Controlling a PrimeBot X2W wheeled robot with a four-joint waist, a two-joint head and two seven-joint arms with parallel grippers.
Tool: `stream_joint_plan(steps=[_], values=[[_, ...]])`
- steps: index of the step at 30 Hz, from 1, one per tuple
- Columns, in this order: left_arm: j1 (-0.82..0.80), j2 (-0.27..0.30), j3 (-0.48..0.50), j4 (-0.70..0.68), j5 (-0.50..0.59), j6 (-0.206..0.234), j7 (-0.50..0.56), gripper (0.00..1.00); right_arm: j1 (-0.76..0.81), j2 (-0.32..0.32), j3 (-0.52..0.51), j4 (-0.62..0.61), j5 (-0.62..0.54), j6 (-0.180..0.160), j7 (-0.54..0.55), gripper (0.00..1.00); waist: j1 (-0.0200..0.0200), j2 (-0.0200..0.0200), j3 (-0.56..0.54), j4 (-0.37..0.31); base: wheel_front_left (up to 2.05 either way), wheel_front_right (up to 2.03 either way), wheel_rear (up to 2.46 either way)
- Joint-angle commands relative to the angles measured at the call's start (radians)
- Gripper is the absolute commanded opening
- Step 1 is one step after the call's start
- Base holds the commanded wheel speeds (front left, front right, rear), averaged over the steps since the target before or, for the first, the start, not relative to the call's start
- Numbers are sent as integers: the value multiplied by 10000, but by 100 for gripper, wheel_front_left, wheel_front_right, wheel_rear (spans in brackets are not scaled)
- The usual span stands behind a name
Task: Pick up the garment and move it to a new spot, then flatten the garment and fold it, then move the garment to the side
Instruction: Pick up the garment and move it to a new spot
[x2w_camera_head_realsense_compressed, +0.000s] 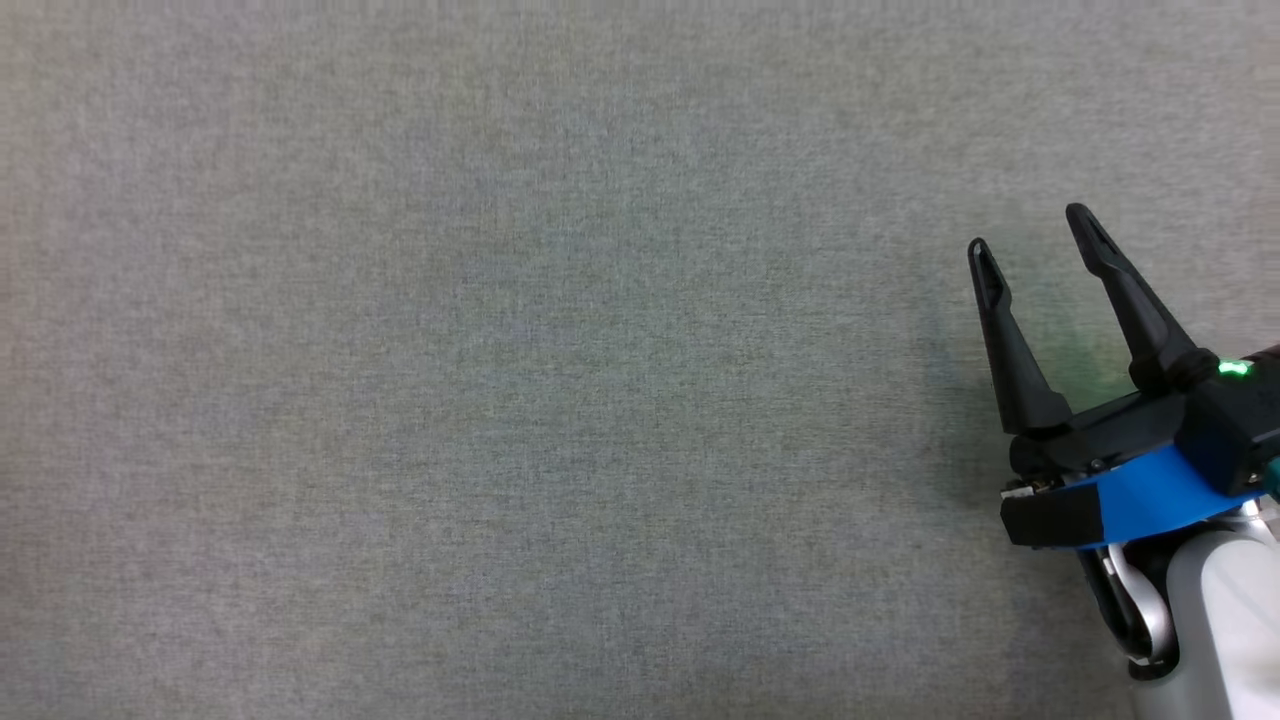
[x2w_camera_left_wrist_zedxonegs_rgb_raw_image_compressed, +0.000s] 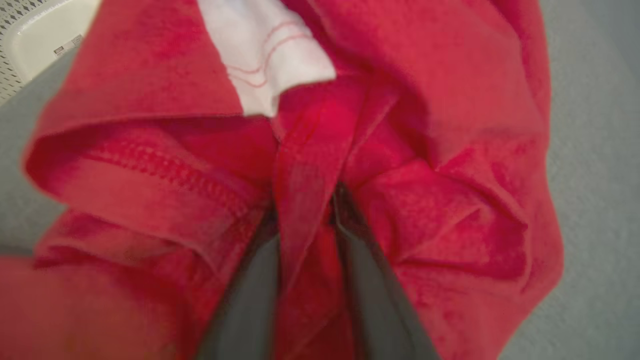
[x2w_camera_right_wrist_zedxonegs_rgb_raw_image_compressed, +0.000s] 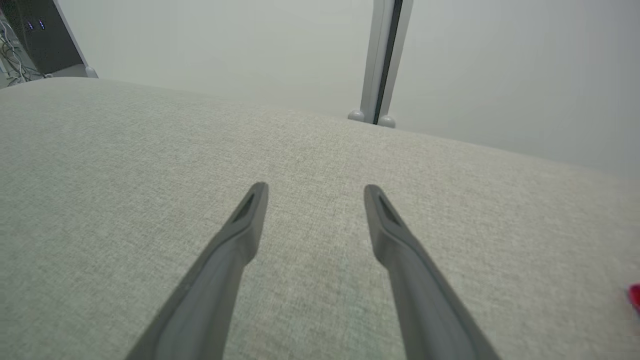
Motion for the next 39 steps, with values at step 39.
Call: stream_joint_plan(steps=[39], values=[[-2225, -905, -5498, -6632, 2808, -1262, 2156, 0, 1168, 1254, 491, 2038, 754, 4, -947, 100, 0, 0, -5059, -2510, 0, 0, 0]])
